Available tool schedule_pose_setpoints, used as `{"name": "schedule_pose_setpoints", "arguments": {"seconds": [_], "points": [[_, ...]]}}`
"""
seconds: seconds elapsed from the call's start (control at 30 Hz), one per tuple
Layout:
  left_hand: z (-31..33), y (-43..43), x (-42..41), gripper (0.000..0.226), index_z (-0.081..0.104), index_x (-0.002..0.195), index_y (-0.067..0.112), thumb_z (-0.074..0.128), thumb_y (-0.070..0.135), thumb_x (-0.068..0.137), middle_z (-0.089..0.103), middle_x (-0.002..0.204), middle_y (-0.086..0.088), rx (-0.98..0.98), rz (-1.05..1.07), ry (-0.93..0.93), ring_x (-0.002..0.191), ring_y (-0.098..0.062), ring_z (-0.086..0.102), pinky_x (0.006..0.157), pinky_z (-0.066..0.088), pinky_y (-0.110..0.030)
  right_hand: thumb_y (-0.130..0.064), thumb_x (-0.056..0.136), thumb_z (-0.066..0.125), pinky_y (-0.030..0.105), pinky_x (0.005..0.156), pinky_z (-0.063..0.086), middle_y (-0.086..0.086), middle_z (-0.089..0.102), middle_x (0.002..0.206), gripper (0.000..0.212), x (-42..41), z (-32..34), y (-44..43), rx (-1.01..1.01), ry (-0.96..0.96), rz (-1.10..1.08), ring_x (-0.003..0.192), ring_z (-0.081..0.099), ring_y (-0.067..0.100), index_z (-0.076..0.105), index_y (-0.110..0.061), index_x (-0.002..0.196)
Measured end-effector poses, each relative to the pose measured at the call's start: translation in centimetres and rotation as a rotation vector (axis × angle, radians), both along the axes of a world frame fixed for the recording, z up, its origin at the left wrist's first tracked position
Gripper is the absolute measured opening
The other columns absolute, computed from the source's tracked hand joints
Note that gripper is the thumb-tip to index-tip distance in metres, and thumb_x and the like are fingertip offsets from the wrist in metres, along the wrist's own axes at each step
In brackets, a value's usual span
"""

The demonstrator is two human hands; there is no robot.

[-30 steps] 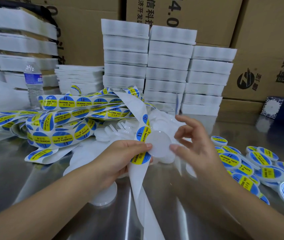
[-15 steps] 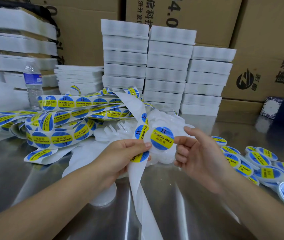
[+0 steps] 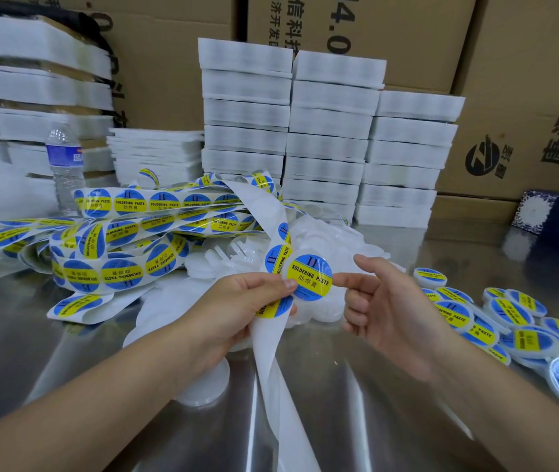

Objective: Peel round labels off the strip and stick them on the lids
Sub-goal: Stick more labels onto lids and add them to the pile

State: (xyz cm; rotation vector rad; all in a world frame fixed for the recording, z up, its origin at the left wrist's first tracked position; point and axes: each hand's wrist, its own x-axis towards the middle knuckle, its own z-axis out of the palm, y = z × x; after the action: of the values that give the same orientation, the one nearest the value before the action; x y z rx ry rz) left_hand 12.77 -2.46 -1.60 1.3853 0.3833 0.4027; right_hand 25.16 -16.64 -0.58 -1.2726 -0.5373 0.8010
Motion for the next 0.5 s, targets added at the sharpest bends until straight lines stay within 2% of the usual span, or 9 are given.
{"name": "schedule_pose_setpoints", "arguments": {"seconds": [0.1,0.23,0.4,0.5], "points": [[-0.04,0.06,0.01,0.022,0.079,0.069,0.021,0.073,0.035,0.054,0.073,0.069,-0.004,0.005,-0.005,-0.003,0.058,-0.008,0.067,0.047,0.047,-0.016,-0.042,0.07,0.059,0.028,0.05,0.036,-0.001,0.032,0.051,0.033,-0.02,0.01,-0.04,-0.004,0.003,-0.005,0.043,0.031,0.014,0.07,-0.011,0.071],[-0.16,0.17,0.05,0.021,0.079,0.07,0.021,0.073,0.035,0.055,0.073,0.07,-0.002,0.018,-0.011,-0.005,0.061,-0.008,0.068,0.05,0.048,-0.015,-0.04,0.084,0.054,0.028,0.052,0.035,-0.002,0.033,0.049,0.035,0.05,-0.02,-0.09,-0.012,0.016,-0.02,0.042,0.031,0.013,0.07,-0.011,0.072],[-0.18,0.21,0.08,0.022,0.079,0.071,0.023,0.073,0.037,0.054,0.073,0.071,-0.002,0.03,-0.016,0.0,0.062,-0.008,0.068,0.05,0.049,-0.016,-0.041,0.079,0.056,0.027,0.052,0.035,-0.002,0.032,0.049,0.035,0.03,0.01,-0.04,-0.01,-0.001,-0.011,0.043,0.031,0.013,0.073,-0.012,0.07],[-0.14,0.17,0.08,0.022,0.079,0.071,0.023,0.073,0.037,0.055,0.073,0.07,-0.002,0.031,-0.014,0.0,0.063,-0.007,0.068,0.05,0.048,-0.015,-0.04,0.083,0.054,0.027,0.051,0.035,-0.002,0.032,0.049,0.037,0.08,-0.06,0.0,-0.006,-0.007,-0.015,0.043,0.03,0.013,0.074,-0.014,0.068]]}}
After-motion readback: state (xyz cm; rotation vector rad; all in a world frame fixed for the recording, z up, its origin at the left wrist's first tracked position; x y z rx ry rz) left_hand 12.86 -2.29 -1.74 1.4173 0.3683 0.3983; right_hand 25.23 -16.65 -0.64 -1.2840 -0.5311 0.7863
